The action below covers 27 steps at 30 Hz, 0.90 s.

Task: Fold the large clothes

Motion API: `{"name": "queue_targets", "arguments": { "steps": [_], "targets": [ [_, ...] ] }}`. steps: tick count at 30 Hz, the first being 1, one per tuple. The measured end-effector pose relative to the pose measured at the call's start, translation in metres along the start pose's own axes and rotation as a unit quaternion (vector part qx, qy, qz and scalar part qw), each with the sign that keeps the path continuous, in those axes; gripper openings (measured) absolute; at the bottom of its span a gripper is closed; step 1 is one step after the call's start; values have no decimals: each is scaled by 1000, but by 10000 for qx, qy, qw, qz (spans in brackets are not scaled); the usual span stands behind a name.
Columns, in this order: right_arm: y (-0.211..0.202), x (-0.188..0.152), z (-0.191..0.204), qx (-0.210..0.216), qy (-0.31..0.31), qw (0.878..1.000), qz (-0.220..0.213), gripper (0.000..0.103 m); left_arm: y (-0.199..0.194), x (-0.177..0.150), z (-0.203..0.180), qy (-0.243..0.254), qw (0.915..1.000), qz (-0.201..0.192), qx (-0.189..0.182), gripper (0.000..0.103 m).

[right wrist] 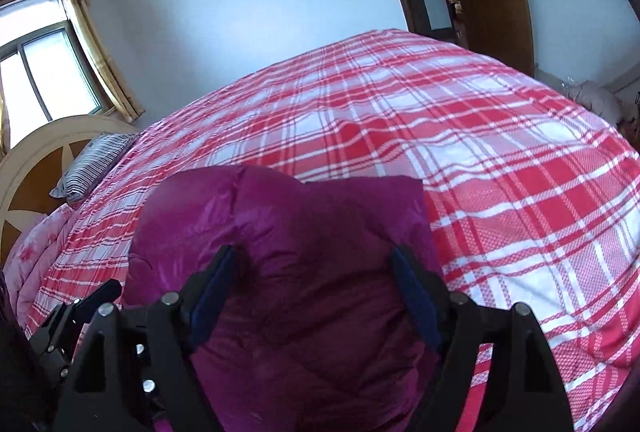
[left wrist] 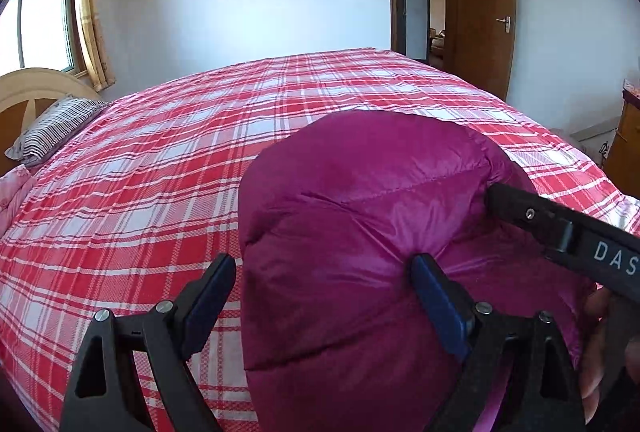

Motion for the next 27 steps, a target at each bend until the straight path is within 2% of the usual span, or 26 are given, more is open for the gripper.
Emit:
{"name": "queue_targets", "arguments": {
  "steps": [7, 27],
  "targets": [
    [14, -10, -10, -11, 127, 9998, 162, 80, 19, -5, 0, -53, 9998, 195, -69, 94],
    [33, -21, -22, -73, 292, 9978, 597, 80, 33, -13, -5, -6, 9986, 517, -55, 97]
  ]
}}
Point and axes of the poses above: each gripper's, at about its wrist camera, not at the fingertips, and y roughly the way its jaws point, z to its left, x to its top, the point moved 6 cm from there along y, roughly the way its jaws point, and after that the axes turned 8 degrees about x, right-handed, at the moved point
